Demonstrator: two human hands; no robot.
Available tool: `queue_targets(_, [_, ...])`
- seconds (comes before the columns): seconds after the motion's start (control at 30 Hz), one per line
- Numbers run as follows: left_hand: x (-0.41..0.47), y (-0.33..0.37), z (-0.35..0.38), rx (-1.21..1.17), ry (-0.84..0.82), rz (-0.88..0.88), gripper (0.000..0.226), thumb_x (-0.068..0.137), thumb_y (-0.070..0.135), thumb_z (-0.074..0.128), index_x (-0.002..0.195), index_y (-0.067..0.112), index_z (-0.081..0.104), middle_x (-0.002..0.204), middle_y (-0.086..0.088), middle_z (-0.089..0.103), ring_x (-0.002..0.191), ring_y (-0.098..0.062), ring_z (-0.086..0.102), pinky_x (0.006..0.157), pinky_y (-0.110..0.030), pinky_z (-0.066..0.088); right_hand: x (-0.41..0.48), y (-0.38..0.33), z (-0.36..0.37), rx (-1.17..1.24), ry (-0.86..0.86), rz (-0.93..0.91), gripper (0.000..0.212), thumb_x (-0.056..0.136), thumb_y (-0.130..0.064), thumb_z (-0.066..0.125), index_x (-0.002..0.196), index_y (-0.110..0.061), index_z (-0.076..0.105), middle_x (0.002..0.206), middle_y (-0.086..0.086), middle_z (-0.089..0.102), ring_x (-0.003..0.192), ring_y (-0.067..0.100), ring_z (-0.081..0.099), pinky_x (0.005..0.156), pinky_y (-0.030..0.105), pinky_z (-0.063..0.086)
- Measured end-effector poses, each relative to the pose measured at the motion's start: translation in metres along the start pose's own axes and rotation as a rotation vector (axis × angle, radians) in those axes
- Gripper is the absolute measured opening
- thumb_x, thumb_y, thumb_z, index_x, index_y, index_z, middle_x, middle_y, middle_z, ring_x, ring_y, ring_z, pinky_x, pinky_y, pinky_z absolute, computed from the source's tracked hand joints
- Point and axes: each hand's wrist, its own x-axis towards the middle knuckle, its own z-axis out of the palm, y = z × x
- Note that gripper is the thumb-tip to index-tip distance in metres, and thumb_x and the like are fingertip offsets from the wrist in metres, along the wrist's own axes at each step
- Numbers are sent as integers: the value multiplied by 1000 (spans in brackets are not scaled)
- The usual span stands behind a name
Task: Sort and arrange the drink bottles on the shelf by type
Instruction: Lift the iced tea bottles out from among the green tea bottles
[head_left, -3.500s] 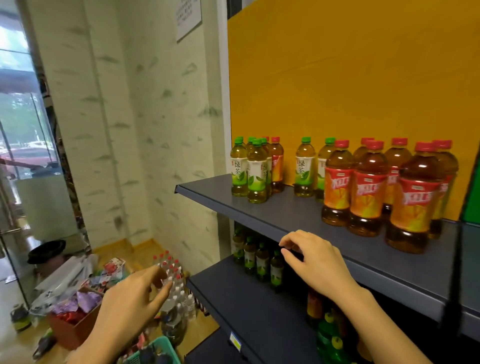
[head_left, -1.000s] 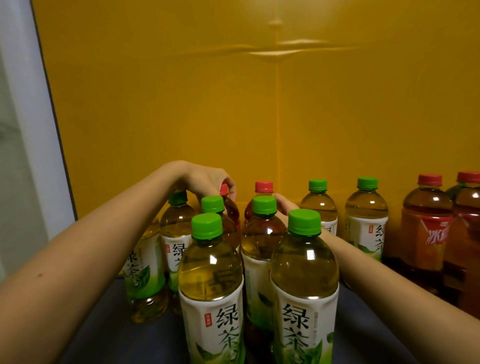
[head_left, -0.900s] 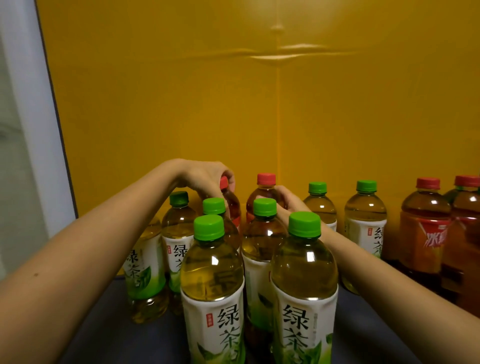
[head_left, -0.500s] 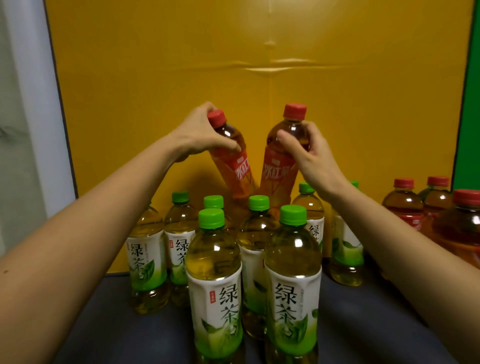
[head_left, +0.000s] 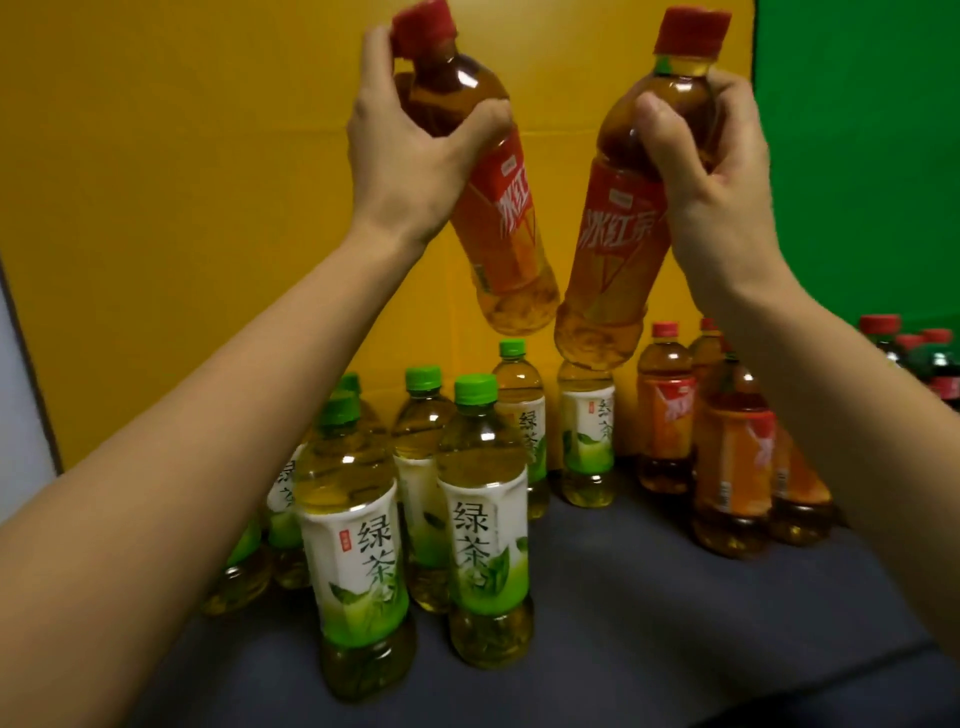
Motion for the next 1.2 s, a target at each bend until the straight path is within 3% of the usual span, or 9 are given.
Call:
queue_targets(0.07, [-7,13,18,-56,-1,0,63,74,31,71,120,0,41,96,5,55,82,13,58,75,-15,51,-5,-5,-21,-31,1,9,31,87,-34,54,109,-15,43,99,0,55,90,3,58,81,20,50])
queue_targets(0.23, [-43,44,57,-174,-64,-86,49,75,22,71,114,4,46,92,1,58,79,1,61,71,-20,53,-26,-7,-69,-46,9,130,25,82,-41,58,97,-23,49,110,24,58,95,25,61,83,35,53])
queue_targets(0.3, [-62,53,75,-238,-97,-176,44,73,22,72,109,10,48,90,-1,60,79,-5,62,71,-24,55,-37,-2,-92,-56,12,188,21,82,-41,59,94,-26,51,104,18,60,92,23,61,81,36,54])
queue_targets(0.4, [-99,56,102,-287,-139,-306,38,74,17,73,105,16,50,87,3,61,76,-3,62,67,-19,53,-57,12,-124,-92,-7,262,19,78,-41,58,92,-29,52,91,-3,59,82,5,60,68,19,52])
queue_targets(0.47, [-126,52,119,-283,-162,-367,37,74,17,74,104,19,51,86,4,62,76,-2,62,65,-17,52,-69,24,-142,-114,-5,309,23,73,-47,61,89,-32,53,84,-9,58,77,1,58,66,18,50])
queue_targets(0.6, [-171,43,148,-222,-213,-462,38,67,27,75,96,33,52,87,10,64,79,-1,64,67,-20,53,-96,54,-171,-122,-17,408,35,67,-53,68,90,-31,55,89,-2,63,81,7,61,68,25,51])
queue_targets(0.8, [-199,40,176,-122,-168,-513,47,61,35,75,102,37,52,98,14,65,92,-1,63,78,-25,55,-118,81,-186,-69,-25,442,45,67,-48,61,105,-24,54,91,-11,65,82,-5,62,66,11,49])
queue_targets(1.0, [-204,38,191,-86,-75,-526,46,61,40,74,103,38,55,98,13,66,92,-2,64,78,-26,56,-122,93,-183,-75,-33,458,59,65,-55,58,112,-24,43,94,-14,59,81,-14,58,63,5,46])
queue_targets(1.2, [-214,33,199,-120,-16,-514,43,71,23,74,109,28,55,102,7,67,95,-8,66,79,-27,56,-131,106,-179,-260,21,374,61,70,-67,50,114,-25,43,108,-8,51,103,5,49,82,13,38])
